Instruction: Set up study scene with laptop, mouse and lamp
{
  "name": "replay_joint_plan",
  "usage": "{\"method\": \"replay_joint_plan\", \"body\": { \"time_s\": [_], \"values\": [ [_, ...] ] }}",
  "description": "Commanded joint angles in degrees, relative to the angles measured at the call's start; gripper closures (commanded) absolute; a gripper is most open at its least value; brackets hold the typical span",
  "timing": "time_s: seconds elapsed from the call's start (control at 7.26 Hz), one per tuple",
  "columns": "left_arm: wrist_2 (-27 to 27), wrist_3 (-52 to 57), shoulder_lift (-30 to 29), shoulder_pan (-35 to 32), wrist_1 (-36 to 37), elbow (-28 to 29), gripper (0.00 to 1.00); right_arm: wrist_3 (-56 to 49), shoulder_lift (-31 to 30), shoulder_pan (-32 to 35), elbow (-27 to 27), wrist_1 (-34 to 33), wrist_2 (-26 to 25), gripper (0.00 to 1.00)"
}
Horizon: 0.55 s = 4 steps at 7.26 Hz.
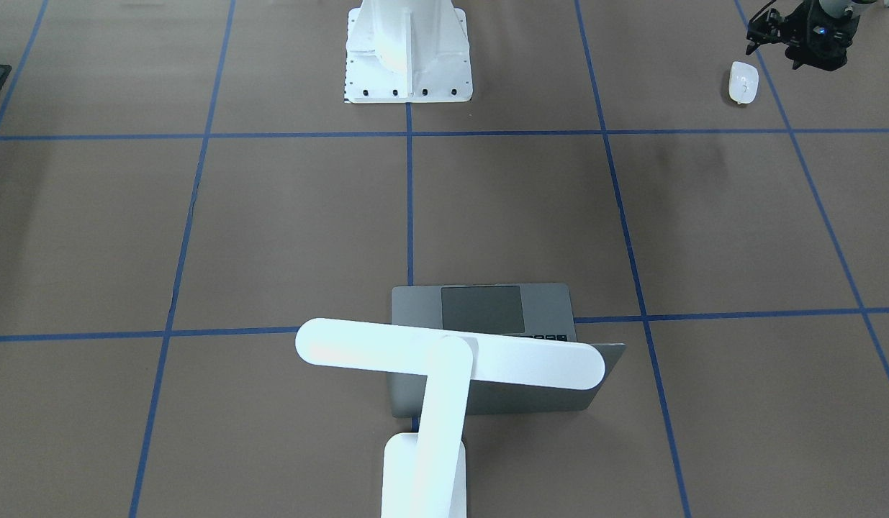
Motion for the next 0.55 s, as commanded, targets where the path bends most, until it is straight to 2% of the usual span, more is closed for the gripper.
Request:
{"method": "replay_joint_plan", "body": {
  "time_s": [0.0, 0.41],
  "values": [
    [1.2, -0.1, 0.3, 3.6, -1.6, 2.9, 0.00, 0.0, -0.1, 0.0, -0.1, 0.0, 0.0, 0.00],
    [1.2, -0.4, -1.4, 6.3, -6.7, 8.8, 0.00, 0.0, -0.2, 0.0, -0.1, 0.0, 0.0, 0.00]
  ]
}}
